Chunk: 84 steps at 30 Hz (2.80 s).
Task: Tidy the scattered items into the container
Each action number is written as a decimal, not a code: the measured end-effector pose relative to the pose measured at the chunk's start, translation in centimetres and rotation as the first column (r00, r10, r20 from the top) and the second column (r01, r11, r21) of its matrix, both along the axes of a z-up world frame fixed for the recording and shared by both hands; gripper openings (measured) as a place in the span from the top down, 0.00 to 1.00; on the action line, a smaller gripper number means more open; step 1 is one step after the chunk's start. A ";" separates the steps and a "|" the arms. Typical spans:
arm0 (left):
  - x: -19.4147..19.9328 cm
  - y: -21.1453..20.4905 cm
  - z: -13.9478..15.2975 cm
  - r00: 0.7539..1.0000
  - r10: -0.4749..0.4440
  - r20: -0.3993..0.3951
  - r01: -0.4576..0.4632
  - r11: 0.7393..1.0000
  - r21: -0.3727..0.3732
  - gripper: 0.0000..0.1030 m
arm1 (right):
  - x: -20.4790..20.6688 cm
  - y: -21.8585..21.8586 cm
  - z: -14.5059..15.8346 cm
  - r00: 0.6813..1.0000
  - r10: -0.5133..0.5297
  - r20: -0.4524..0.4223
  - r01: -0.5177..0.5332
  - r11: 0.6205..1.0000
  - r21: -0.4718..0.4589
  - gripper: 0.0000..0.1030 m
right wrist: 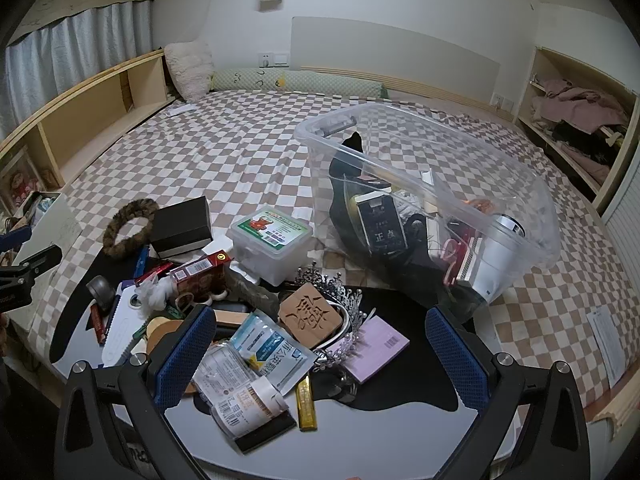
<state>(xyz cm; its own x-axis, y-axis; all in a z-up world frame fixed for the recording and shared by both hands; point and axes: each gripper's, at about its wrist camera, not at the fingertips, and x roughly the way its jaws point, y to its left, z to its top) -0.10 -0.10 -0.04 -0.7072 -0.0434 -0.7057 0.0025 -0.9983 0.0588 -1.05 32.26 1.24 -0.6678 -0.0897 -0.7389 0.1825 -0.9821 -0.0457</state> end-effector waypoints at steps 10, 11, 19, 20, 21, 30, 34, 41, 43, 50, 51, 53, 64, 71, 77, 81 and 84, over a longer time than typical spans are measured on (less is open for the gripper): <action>0.0 0.3 -0.1 1.000 -0.010 -0.007 0.010 1.000 -0.022 0.00 | 0.0 -0.1 0.0 1.000 0.002 -0.003 -0.002 1.000 0.007 0.00; 0.1 0.3 -0.2 1.000 -0.011 -0.007 0.010 1.000 -0.021 0.00 | 0.0 -0.1 0.0 1.000 0.002 -0.003 -0.002 1.000 0.006 0.00; -0.1 -0.1 0.0 1.000 -0.012 -0.002 0.012 1.000 -0.011 0.00 | 0.0 0.1 0.1 1.000 0.005 -0.001 -0.005 1.000 0.004 0.00; -0.1 -0.2 0.0 1.000 -0.012 -0.002 0.012 1.000 -0.011 0.00 | 0.0 0.0 0.1 1.000 0.004 0.000 -0.004 1.000 0.004 0.00; -0.2 -0.2 0.0 1.000 -0.014 -0.001 0.014 1.000 -0.011 0.00 | 0.0 0.0 0.0 1.000 0.004 0.001 -0.004 1.000 0.005 0.00; -0.2 -0.4 0.0 1.000 -0.020 0.002 0.020 1.000 -0.012 0.00 | 0.0 0.0 0.0 1.000 0.001 0.003 -0.001 1.000 0.010 0.00; -0.2 -0.3 0.0 1.000 -0.021 0.004 0.021 1.000 -0.013 0.00 | 0.0 0.0 -0.1 1.000 0.000 0.005 0.000 1.000 0.011 0.00; -0.1 -0.1 -0.1 1.000 -0.024 0.003 0.024 1.000 -0.016 0.00 | -0.2 0.1 -0.1 1.000 0.002 0.005 -0.002 1.000 0.012 0.00; -0.1 0.0 -0.1 1.000 -0.026 0.005 0.026 0.999 -0.018 0.00 | -0.2 0.1 -0.1 1.000 0.001 0.007 -0.001 1.000 0.012 0.00; 0.1 0.1 -0.3 1.000 -0.027 0.001 0.027 0.999 -0.020 0.00 | -0.2 0.2 -0.2 1.000 -0.002 0.009 0.001 1.000 0.014 0.00; 0.1 0.1 -0.3 1.000 -0.027 0.001 0.027 0.999 -0.019 0.00 | -0.2 0.2 -0.2 1.000 -0.002 0.009 0.002 1.000 0.016 0.00; 0.1 0.1 -0.3 1.000 -0.027 0.001 0.027 0.999 -0.019 0.00 | -0.2 0.2 -0.2 1.000 -0.004 0.010 0.004 1.000 0.016 0.00; 0.0 0.1 -0.3 0.999 -0.032 0.008 0.032 0.999 -0.011 0.00 | -0.1 0.0 -0.3 1.000 0.003 0.010 -0.003 1.000 0.026 0.00; 0.1 -0.5 0.0 1.000 -0.022 -0.020 0.022 0.999 0.031 0.00 | 0.0 -0.3 -0.1 1.000 0.013 -0.009 -0.013 1.000 0.019 0.00; 0.5 -0.7 0.7 0.996 -0.029 -0.081 0.032 0.999 0.041 0.00 | -0.1 -0.5 -0.1 1.000 0.016 -0.026 -0.016 1.000 0.011 0.00; 0.8 -0.8 1.1 0.993 -0.028 -0.114 0.032 0.999 0.028 0.00 | 0.0 -0.4 0.0 0.998 -0.001 -0.066 0.001 1.000 0.009 0.00; 0.9 -1.0 1.3 0.992 -0.034 -0.123 0.038 0.999 0.029 0.00 | 0.1 -0.3 0.1 0.993 -0.027 -0.114 0.031 0.999 0.032 0.00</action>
